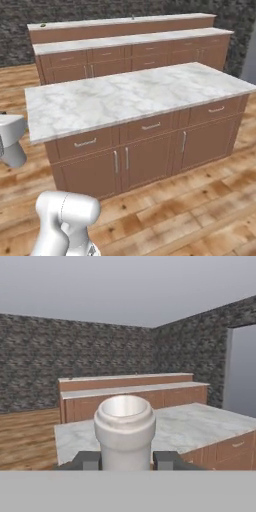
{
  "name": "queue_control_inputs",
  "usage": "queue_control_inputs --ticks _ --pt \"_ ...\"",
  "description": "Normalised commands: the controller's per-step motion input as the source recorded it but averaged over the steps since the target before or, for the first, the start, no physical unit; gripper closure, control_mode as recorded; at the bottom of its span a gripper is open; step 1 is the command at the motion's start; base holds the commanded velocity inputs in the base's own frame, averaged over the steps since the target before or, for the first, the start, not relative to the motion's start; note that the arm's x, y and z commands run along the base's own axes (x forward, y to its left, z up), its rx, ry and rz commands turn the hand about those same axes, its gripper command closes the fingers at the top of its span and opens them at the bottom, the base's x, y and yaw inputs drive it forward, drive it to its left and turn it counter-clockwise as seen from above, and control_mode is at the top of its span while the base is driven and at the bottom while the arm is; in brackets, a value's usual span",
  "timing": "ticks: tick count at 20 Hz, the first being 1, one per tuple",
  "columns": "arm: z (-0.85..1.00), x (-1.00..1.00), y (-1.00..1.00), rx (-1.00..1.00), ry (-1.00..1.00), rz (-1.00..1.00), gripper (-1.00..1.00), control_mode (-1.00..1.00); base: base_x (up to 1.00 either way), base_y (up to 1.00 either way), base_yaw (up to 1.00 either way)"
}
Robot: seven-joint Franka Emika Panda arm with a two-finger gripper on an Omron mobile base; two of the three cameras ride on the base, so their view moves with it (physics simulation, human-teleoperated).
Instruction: Open the cabinet directly in front. Then move the liquor and the cup to the dining counter with the candle on it.
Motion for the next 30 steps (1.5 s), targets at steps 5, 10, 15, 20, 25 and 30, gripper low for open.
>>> queue_control_inputs --ticks 5,10,15,20,25,30 --pt "0.0 0.0 0.0 0.0 0.0 0.0 1.0 1.0 0.0 0.0 0.37" --pt "0.0 0.0 0.0 0.0 0.0 0.0 1.0 1.0 -0.01 0.0 0.26" --pt "0.0 0.0 0.0 0.0 0.0 0.0 1.0 1.0 0.0 0.13 0.2" --pt "0.0 0.0 0.0 0.0 0.0 0.0 1.0 1.0 0.0 0.44 0.12" --pt "0.0 0.0 0.0 0.0 0.0 0.0 1.0 1.0 0.0 0.69 0.11" --pt "0.0 0.0 0.0 0.0 0.0 0.0 1.0 1.0 0.0 0.92 0.09"
